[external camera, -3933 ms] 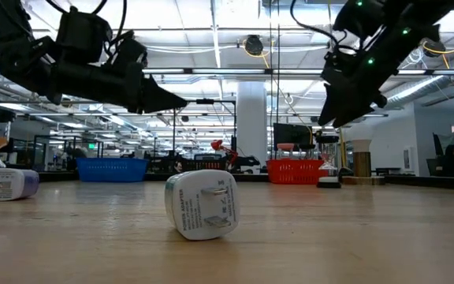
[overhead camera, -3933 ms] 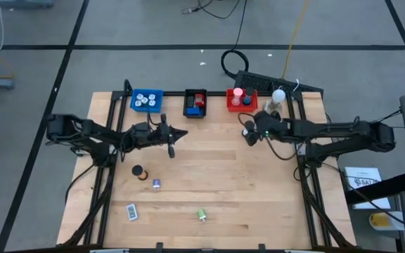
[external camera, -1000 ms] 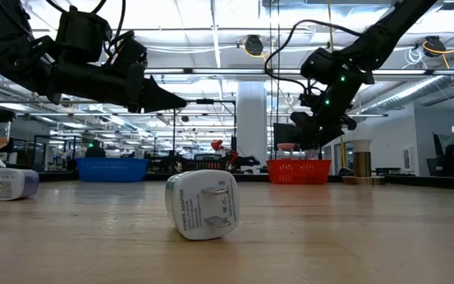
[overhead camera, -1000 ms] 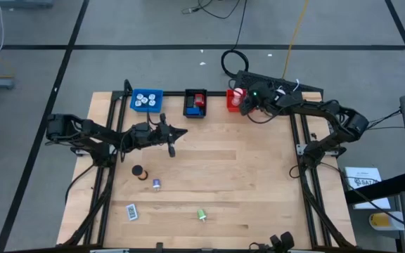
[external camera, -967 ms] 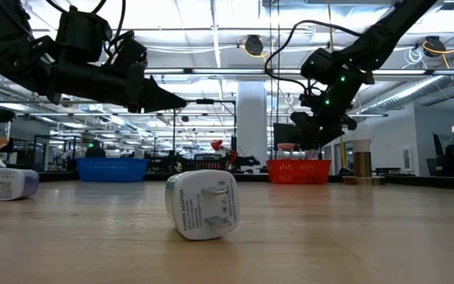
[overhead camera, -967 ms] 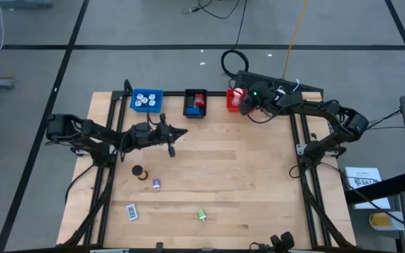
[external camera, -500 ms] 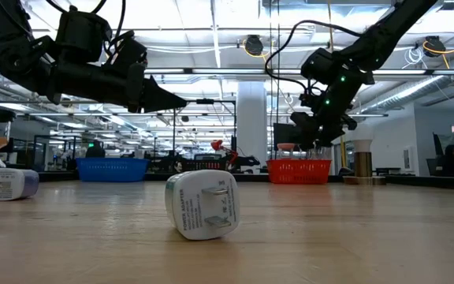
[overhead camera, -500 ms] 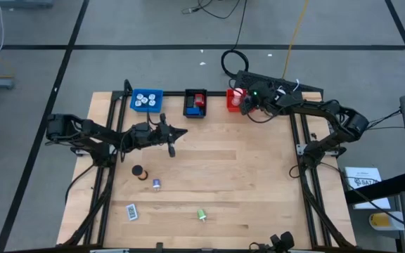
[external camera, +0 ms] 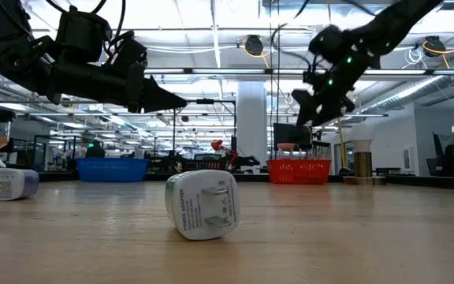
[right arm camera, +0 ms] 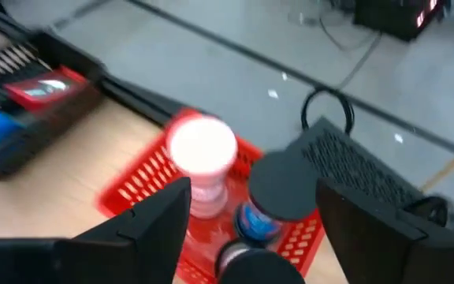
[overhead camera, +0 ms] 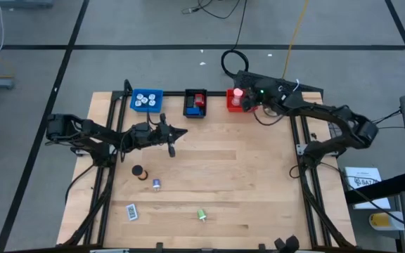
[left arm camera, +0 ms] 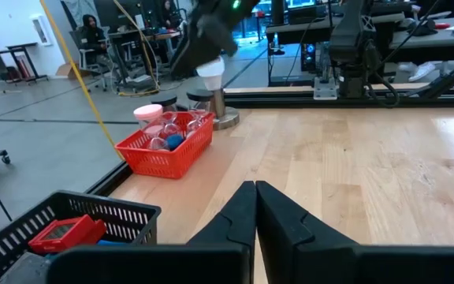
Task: Pick & Place Office items
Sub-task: Put the purple charger adapter into the blue bin
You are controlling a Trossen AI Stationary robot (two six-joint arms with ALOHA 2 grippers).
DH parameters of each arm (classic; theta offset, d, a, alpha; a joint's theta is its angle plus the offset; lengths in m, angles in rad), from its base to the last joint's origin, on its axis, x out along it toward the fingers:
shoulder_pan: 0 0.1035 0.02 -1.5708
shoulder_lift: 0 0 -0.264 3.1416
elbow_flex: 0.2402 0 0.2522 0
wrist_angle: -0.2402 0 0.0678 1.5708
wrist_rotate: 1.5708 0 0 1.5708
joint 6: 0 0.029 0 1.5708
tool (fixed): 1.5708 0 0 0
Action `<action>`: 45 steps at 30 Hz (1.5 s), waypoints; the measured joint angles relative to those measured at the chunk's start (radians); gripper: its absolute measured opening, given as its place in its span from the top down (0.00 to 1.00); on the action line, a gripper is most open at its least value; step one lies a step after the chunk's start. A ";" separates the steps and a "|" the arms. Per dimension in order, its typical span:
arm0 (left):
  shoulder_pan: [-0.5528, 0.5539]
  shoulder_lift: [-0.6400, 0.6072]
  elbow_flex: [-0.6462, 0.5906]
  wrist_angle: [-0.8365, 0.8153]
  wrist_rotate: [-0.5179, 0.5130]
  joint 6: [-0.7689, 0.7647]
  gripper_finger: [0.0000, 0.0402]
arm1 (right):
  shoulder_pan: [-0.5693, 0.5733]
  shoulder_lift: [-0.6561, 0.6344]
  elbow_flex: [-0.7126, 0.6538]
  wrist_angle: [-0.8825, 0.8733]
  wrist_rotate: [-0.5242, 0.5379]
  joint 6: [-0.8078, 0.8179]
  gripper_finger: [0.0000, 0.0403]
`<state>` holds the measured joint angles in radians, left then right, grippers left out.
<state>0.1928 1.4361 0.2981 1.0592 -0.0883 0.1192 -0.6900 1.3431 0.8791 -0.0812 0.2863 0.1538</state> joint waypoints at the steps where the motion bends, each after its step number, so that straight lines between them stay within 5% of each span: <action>1: 0.000 0.000 0.000 0.000 0.000 -0.002 0.95 | 0.010 -0.027 0.000 -0.005 0.000 -0.006 0.37; 8: -0.006 0.000 0.000 -0.021 -0.013 -0.068 0.92 | 0.143 -0.180 -0.034 -0.048 0.000 -0.036 0.64; 16: -0.156 -0.090 0.000 -0.181 -0.134 -0.023 0.91 | 0.340 -0.228 -0.221 0.150 0.000 -0.068 0.98; 32: -0.554 -0.414 0.004 -0.630 -0.431 -0.123 0.91 | 0.491 -0.229 -0.303 0.412 0.000 -0.143 0.99; 37: -0.652 -0.427 0.105 -0.911 -0.536 -0.189 0.96 | 0.492 -0.229 -0.303 0.411 0.000 -0.143 1.00; 45: -0.764 -0.325 0.369 -1.366 -0.545 -0.316 0.99 | 0.496 -0.229 -0.303 0.412 0.000 -0.147 1.00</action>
<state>-0.5715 1.1114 0.6668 -0.3073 -0.6338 -0.1973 -0.1944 1.1145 0.5766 0.3305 0.2863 0.0063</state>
